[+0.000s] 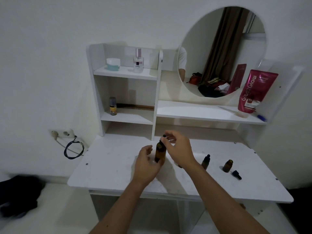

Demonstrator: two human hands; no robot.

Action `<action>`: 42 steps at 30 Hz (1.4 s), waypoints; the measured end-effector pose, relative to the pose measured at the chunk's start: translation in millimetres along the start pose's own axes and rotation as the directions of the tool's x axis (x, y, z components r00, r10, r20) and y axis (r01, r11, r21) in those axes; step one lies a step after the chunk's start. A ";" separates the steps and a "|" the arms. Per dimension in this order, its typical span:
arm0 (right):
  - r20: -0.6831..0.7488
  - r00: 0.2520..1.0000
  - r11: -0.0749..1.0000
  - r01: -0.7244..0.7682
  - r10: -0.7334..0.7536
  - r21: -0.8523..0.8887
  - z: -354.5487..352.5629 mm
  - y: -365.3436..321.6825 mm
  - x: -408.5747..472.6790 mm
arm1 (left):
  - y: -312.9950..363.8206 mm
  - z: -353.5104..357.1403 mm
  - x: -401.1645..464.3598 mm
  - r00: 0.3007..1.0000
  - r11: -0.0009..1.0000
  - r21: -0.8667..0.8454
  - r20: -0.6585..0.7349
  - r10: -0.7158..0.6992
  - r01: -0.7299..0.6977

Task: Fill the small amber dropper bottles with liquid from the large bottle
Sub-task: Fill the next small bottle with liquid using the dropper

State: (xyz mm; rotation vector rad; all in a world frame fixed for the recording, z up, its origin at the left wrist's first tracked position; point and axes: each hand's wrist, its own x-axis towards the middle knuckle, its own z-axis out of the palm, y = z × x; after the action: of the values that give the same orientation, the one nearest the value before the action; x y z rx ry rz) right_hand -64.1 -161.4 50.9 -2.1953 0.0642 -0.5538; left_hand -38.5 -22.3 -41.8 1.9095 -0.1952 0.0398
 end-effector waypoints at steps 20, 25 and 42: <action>-0.005 0.998 0.995 -0.062 0.062 -0.073 5.4 1.5 17.8 | -3.9 2.5 9.7 0.996 0.991 0.105 0.045 0.074 -0.079; 0.020 0.999 0.997 -0.048 0.049 -0.057 -14.0 -13.2 27.8 | -3.6 2.0 7.9 0.996 0.988 0.141 0.059 0.063 -0.071; -0.328 0.944 0.999 0.035 -0.031 0.005 -146.9 17.0 -30.3 | 28.3 61.5 -65.7 0.983 0.975 -0.143 -0.096 0.159 -0.172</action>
State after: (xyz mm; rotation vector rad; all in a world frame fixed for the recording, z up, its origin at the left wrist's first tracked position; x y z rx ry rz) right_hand -149.2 -272.9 106.4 -2.0766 0.2010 -0.9327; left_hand -111.8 -81.6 -44.5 1.7333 -0.2922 0.2123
